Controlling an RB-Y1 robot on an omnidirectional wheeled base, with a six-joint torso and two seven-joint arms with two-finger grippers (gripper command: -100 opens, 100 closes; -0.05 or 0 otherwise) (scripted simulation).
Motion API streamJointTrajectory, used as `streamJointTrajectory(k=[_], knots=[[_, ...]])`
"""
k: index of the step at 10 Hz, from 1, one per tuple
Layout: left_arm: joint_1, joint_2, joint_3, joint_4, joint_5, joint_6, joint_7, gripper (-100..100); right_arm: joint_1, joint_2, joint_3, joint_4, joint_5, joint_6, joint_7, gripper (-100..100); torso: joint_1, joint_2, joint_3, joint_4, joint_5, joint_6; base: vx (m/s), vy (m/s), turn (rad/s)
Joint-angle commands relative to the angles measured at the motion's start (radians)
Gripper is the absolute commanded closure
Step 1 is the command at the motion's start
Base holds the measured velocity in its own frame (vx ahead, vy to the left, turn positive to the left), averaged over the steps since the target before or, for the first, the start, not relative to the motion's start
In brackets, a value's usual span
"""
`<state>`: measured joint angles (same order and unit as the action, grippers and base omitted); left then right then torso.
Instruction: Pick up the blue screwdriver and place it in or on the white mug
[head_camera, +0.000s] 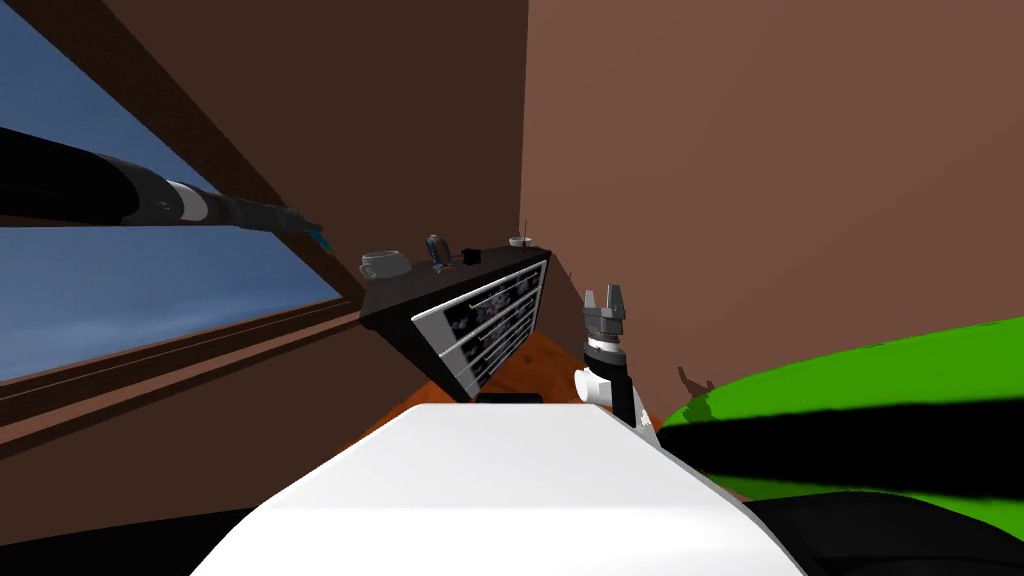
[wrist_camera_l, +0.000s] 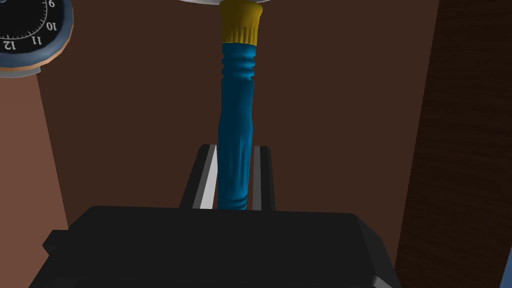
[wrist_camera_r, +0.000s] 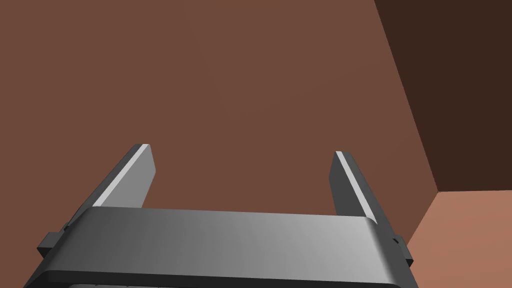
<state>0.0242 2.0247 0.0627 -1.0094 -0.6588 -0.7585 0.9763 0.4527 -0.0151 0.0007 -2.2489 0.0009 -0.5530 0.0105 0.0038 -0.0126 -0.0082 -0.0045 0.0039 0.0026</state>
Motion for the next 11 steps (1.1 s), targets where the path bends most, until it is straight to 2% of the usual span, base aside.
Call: streamJointTrajectory(k=[1, 3, 4, 5, 9, 10, 11], knots=[[-0.030, -0.007, -0.021, 0.001, -0.016, 0.005, 0.022, 100, 0.000, 0.000, 0.000, 0.000, 0.000, 0.000, 0.000, 0, 0.000, 0.000, 0.000, 0.000, 0.000, 0.000, 0.019, 0.032, -0.124], [-0.042, -0.006, -0.027, 0.012, -0.020, 0.015, 0.054, 100, 0.000, 0.000, 0.000, 0.000, 0.000, 0.000, 0.000, 0, -0.001, 0.000, 0.000, 0.000, 0.000, 0.003, 0.027, 0.056, -0.327], [-0.019, -0.003, -0.014, 0.013, -0.010, 0.012, 0.039, 100, 0.000, 0.000, 0.000, 0.000, 0.000, 0.000, 0.000, 0, 0.000, -0.001, -0.001, 0.000, 0.000, 0.003, 0.015, 0.040, -0.084], [-0.018, -0.001, -0.011, 0.013, -0.008, 0.013, 0.041, -100, 0.000, 0.000, 0.000, 0.000, 0.000, 0.000, 0.000, 0, -0.001, 0.001, 0.000, 0.000, 0.000, 0.000, 0.005, 0.006, 0.004], [-0.018, -0.001, -0.011, 0.013, -0.008, 0.013, 0.041, -100, 0.000, 0.000, 0.000, 0.000, 0.000, 0.000, 0.000, 0, -0.003, 0.004, 0.003, 0.001, 0.000, -0.001, 0.000, 0.000, 0.000], [-0.018, -0.001, -0.011, 0.013, -0.008, 0.013, 0.041, 0, 0.000, 0.000, 0.000, 0.000, 0.000, 0.000, 0.000, 0, -0.003, 0.004, 0.003, 0.002, 0.000, -0.001, 0.000, 0.000, 0.000], [-0.027, 0.039, -0.001, 0.006, -0.007, -0.002, 0.078, -100, 0.000, 0.000, 0.000, 0.000, 0.000, 0.000, 0.000, 0, -0.003, 0.004, 0.003, 0.002, 0.000, -0.001, -0.010, 0.035, 0.065]])
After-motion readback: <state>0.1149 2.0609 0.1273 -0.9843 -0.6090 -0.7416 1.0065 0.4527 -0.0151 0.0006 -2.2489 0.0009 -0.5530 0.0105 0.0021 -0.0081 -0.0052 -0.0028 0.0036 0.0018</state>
